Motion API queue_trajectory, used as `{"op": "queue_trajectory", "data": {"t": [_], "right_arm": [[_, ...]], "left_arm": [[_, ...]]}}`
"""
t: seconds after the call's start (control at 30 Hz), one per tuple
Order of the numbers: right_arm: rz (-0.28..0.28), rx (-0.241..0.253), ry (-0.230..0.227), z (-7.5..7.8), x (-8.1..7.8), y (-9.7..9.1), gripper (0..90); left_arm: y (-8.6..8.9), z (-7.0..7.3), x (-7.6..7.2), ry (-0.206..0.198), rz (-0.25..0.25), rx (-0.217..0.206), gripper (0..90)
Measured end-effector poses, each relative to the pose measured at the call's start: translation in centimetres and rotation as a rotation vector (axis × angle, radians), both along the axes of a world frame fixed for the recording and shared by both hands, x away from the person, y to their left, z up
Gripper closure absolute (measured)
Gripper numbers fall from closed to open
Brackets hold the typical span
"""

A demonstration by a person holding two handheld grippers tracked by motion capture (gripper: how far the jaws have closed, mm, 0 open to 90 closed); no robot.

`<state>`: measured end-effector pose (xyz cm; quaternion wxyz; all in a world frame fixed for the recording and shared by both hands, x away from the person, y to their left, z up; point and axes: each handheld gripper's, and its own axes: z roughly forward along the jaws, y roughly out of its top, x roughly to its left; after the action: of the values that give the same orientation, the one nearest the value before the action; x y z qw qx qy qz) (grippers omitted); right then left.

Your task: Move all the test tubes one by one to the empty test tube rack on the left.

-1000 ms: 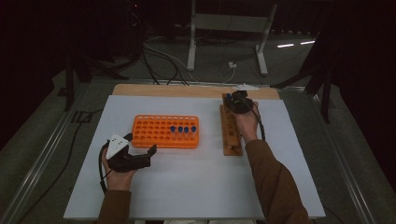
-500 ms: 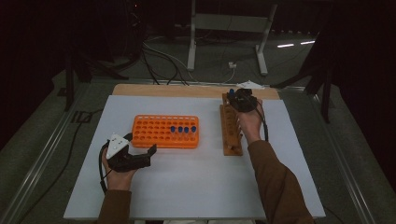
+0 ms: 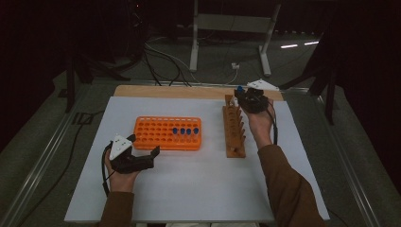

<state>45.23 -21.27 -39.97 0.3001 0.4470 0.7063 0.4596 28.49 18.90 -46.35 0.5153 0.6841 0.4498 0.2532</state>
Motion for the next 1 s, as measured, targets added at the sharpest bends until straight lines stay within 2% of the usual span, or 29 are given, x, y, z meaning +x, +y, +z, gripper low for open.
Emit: {"op": "queue_trajectory", "data": {"t": [0.2, 0.4, 0.57, 0.77, 1.0], "right_arm": [[0.047, -0.013, -0.036, 0.8, -1.8, -0.1, 77.5], [0.101, 0.013, -0.036, 1.1, -3.4, -0.2, 77.4], [0.153, 0.007, -0.051, 1.4, -4.9, 0.1, 77.4], [0.219, 0.019, -0.050, 1.4, -6.6, 0.9, 77.3], [0.303, 0.006, -0.034, 1.3, -8.7, 2.0, 77.3]], "left_arm": [[-0.3, 0.0, 0.1, 0.000, -0.002, 0.002, 0.7], [-0.8, 0.0, 0.4, 0.003, -0.004, 0.003, 0.7], [-1.4, 0.1, 0.6, 0.000, -0.012, 0.012, 0.7], [-2.3, 0.7, 0.5, -0.026, -0.029, 0.048, 0.7], [-3.1, 0.9, 0.8, -0.032, -0.042, 0.053, 0.7]]}}
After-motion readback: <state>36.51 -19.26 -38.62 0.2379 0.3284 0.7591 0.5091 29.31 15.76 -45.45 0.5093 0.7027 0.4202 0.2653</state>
